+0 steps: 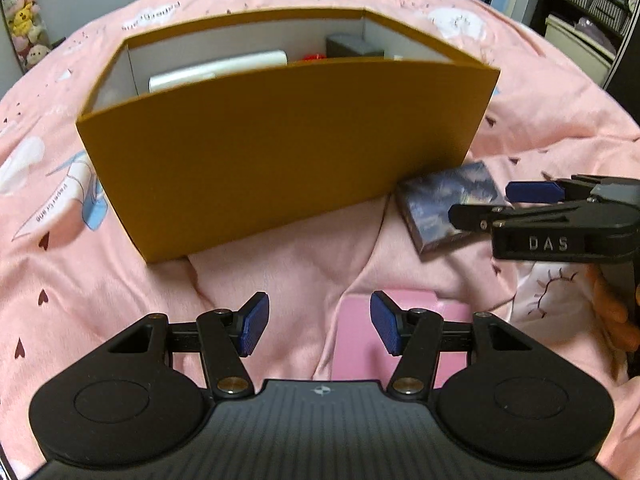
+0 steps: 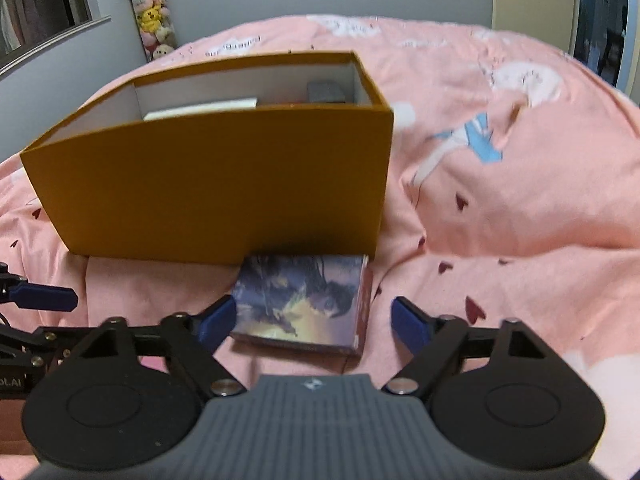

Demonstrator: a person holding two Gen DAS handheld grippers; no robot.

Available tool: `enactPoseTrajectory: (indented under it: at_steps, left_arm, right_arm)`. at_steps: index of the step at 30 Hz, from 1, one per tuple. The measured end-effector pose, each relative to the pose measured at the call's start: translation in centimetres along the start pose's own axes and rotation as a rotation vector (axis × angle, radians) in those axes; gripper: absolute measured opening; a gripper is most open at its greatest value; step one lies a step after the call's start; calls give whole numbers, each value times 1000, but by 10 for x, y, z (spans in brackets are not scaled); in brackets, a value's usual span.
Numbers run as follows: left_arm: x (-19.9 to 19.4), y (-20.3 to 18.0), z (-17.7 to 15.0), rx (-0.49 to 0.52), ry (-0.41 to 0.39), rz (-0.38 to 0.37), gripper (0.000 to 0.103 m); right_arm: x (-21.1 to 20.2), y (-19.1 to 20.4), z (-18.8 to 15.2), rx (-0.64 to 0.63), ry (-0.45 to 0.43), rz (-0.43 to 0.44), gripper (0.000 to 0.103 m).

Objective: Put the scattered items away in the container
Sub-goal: 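Reach both tools toward the pink card holder and photo card box, then grasp the photo card box with right tool while left tool approaches the pink holder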

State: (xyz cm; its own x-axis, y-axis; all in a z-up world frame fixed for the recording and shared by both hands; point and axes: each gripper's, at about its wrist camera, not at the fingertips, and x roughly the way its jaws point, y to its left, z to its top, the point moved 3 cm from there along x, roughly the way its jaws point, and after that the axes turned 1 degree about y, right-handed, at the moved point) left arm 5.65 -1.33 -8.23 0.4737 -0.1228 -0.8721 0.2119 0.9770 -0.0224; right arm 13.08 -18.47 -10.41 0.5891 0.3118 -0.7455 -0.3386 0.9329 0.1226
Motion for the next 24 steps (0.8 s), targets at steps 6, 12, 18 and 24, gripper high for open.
enactPoseTrajectory:
  at_steps: [6, 12, 18, 24]
  left_arm:
    - [7, 11, -4, -49, 64, -76, 66]
    - [16, 20, -6, -81, 128, -134, 66]
    - [28, 18, -8, -89, 183, -165, 66]
    - [51, 10, -9, -67, 219, -169, 66]
  right_arm:
    - [12, -3, -3, 17, 59, 31, 75]
    - [19, 0, -4, 1, 75, 39, 77]
    - [29, 2, -3, -25, 93, 62, 87]
    - [32, 5, -4, -43, 103, 68, 92]
